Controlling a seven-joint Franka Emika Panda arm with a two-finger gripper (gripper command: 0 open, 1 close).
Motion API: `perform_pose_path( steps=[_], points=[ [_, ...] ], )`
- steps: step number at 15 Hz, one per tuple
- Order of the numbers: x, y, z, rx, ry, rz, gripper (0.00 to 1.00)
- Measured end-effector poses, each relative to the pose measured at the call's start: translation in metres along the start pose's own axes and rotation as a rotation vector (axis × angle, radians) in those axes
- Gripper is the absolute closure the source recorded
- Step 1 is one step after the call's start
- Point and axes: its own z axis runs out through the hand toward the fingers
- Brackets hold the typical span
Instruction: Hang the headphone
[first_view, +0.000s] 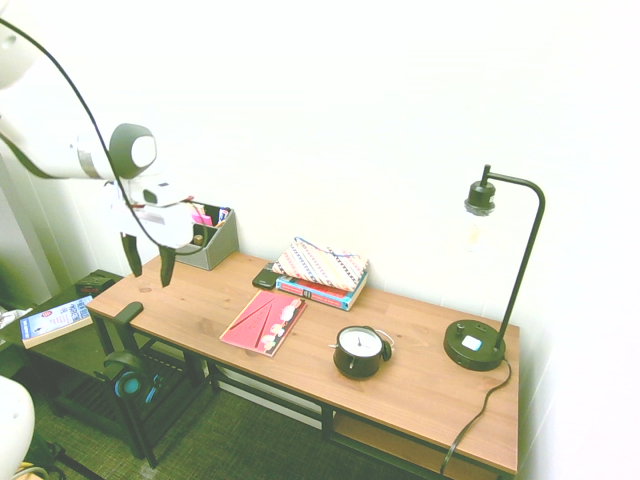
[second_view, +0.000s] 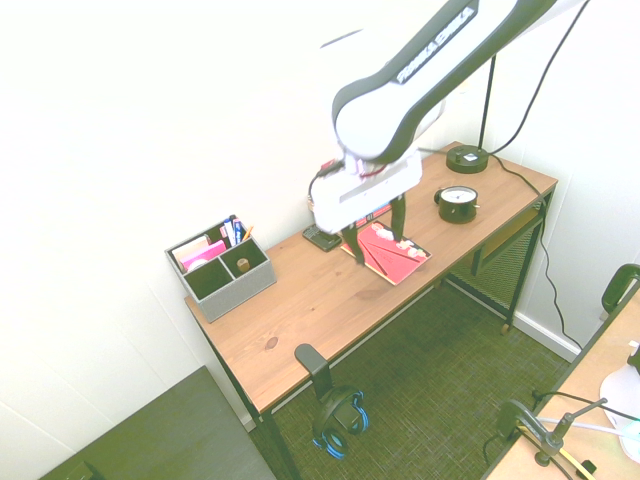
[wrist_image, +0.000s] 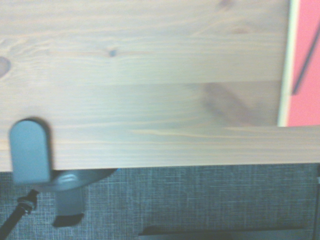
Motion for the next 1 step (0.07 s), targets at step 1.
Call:
perform_pose_path(
  steps=[1],
  points=[
    [0.0169, 0.0249, -0.0205, -0.001, -0.003, 0.008, 0.0]
  ],
)
